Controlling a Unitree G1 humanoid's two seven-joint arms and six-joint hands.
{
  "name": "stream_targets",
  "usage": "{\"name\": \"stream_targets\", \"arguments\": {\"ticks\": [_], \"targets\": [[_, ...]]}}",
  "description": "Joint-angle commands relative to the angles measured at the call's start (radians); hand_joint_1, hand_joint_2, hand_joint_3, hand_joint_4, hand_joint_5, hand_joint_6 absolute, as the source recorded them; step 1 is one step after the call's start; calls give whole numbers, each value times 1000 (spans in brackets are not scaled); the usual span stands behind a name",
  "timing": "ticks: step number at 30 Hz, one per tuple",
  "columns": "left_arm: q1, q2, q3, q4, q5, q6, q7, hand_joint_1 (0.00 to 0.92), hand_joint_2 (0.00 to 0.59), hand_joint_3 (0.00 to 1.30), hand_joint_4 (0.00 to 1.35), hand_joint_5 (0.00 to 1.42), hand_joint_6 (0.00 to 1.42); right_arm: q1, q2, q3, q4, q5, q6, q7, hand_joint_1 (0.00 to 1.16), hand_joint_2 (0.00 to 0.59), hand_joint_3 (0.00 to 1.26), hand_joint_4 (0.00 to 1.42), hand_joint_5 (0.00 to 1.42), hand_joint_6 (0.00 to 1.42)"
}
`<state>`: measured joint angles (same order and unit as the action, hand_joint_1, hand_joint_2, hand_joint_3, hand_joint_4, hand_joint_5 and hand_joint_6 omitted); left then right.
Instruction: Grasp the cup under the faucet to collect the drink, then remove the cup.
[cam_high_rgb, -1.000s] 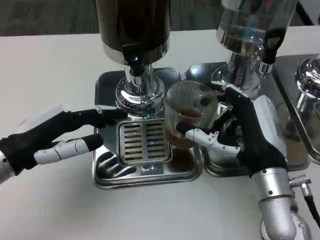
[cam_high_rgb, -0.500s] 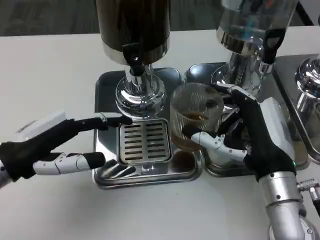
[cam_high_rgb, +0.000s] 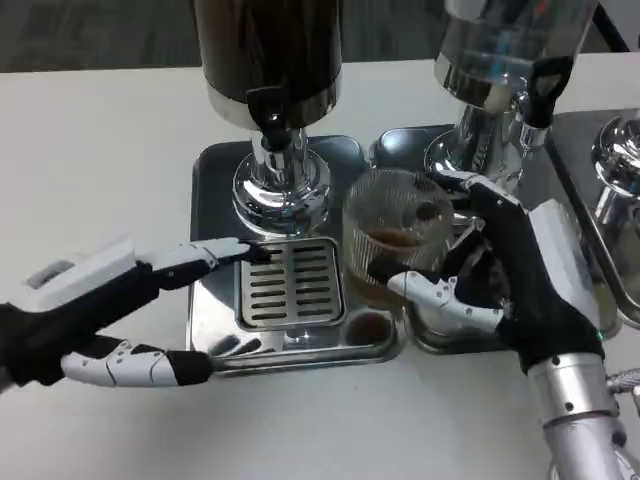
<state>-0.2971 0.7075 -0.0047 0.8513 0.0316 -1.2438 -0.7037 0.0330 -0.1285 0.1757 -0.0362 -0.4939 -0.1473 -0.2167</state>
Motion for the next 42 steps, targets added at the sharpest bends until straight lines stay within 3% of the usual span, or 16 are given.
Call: {"name": "stream_targets", "arguments": {"ticks": [1,19,33,42], "targets": [[30,34,-14,-40,-3,-23,19,0,99,141,17,92,185,22,-4,-15,-75,12,-5,8,885,138,654,765,946,1191],[146,101,-27,-189,-98,-31,23,0,88,128,6,79,175,162,-30,-31,-259,23,22,85,896,140,669,767,946,1208],[245,132,-8,-304,-184,-7,25,0,86,131,12,79,170,270,-34,-40,-367,19,29,116,898,140,670,773,946,1208],[288,139,-2,-354,-210,11,24,0,86,136,15,79,170,292,-30,-47,-396,21,31,128,899,140,677,783,946,1208]]}}
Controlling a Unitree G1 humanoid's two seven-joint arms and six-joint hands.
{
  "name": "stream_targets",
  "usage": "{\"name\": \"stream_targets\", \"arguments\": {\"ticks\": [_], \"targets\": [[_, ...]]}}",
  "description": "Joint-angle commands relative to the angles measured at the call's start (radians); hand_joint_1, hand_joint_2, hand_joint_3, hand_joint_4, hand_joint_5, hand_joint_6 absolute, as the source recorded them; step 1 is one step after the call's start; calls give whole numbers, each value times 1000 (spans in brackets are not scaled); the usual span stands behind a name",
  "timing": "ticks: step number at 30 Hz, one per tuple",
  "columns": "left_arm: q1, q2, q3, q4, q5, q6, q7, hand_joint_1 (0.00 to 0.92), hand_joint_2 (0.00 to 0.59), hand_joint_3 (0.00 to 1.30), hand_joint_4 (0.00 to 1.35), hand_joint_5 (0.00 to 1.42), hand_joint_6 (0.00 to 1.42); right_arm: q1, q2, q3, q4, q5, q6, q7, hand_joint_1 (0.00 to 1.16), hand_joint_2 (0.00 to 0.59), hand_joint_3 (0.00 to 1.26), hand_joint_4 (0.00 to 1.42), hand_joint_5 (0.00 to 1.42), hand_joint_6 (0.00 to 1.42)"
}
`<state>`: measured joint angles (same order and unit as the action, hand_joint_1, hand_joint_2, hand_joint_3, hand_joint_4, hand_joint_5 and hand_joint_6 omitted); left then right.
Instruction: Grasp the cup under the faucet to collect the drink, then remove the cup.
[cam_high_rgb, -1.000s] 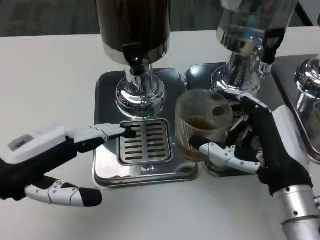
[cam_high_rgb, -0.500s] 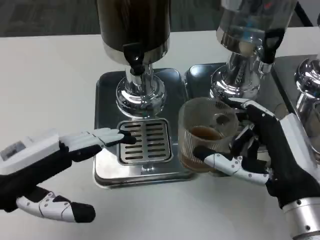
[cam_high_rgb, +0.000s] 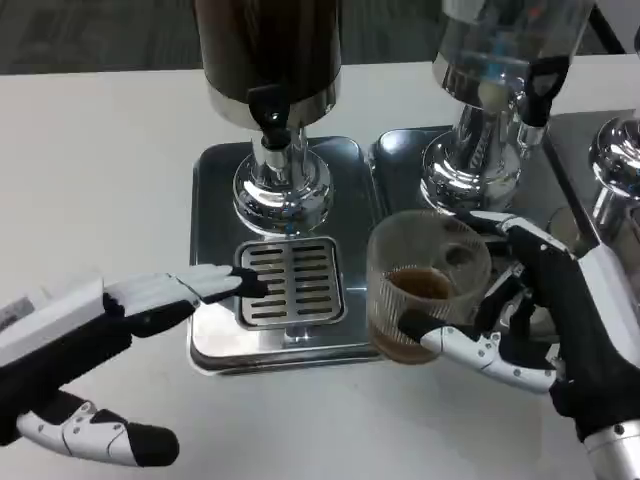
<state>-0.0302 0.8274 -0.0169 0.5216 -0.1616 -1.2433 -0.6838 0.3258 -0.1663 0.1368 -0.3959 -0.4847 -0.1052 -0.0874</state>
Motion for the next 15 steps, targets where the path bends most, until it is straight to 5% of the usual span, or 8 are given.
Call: {"name": "stream_targets", "arguments": {"ticks": [1,15], "targets": [[24,20,11,-27,-18,12,3,0,86,136,15,79,170,0,8,-8,-37,12,-11,0,899,140,677,783,946,1208],[27,20,22,-28,-15,13,1,0,85,144,15,79,170,-19,10,-15,-23,13,-17,4,899,140,678,784,955,1223]]}}
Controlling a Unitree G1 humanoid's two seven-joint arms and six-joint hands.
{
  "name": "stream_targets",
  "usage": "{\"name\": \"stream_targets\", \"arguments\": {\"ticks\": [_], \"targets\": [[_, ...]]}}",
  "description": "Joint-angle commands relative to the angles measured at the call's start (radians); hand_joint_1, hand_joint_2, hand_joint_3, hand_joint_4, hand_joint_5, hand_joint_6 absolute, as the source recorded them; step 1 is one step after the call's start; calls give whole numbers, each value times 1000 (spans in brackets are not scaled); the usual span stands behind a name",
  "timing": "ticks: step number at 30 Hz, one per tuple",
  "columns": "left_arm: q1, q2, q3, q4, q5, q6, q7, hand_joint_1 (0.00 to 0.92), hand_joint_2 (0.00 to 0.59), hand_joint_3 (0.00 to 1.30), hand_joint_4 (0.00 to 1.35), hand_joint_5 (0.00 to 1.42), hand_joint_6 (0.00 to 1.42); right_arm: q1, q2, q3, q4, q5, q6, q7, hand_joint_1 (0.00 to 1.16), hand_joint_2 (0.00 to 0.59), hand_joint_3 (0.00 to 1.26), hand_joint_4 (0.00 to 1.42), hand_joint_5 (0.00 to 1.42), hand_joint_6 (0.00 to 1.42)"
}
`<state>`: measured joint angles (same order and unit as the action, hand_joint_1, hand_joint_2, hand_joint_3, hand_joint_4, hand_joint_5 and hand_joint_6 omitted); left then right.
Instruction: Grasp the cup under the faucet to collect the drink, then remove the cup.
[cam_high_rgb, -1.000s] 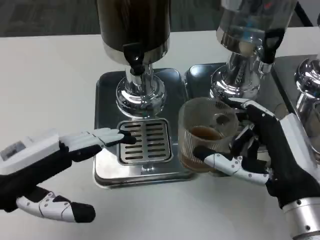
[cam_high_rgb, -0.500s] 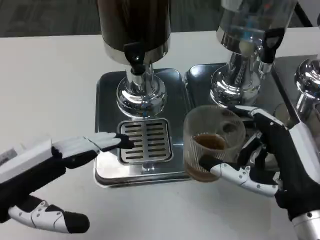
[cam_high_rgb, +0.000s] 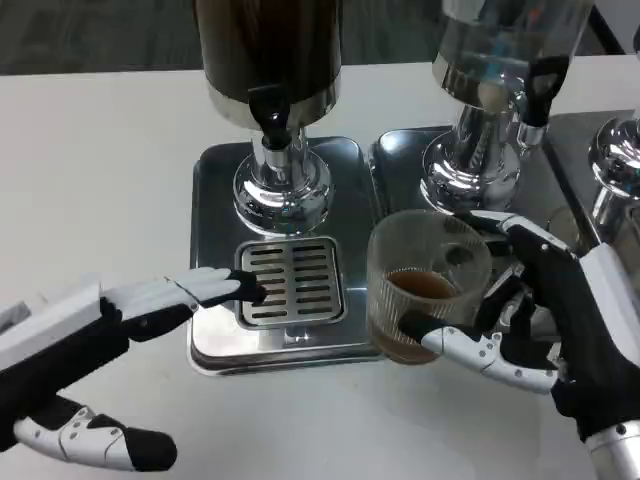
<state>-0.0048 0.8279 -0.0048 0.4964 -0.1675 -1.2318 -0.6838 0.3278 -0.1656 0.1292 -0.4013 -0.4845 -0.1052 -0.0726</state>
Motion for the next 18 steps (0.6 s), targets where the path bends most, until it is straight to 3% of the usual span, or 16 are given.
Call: {"name": "stream_targets", "arguments": {"ticks": [1,18], "targets": [[1,20,11,-3,-9,2,1,0,85,145,15,79,170,-23,11,-7,-17,12,-18,-11,899,140,678,784,956,1223],[-2,22,18,9,-16,8,-5,0,85,146,16,79,170,-44,16,-6,2,14,-23,-16,900,140,690,794,957,1228]]}}
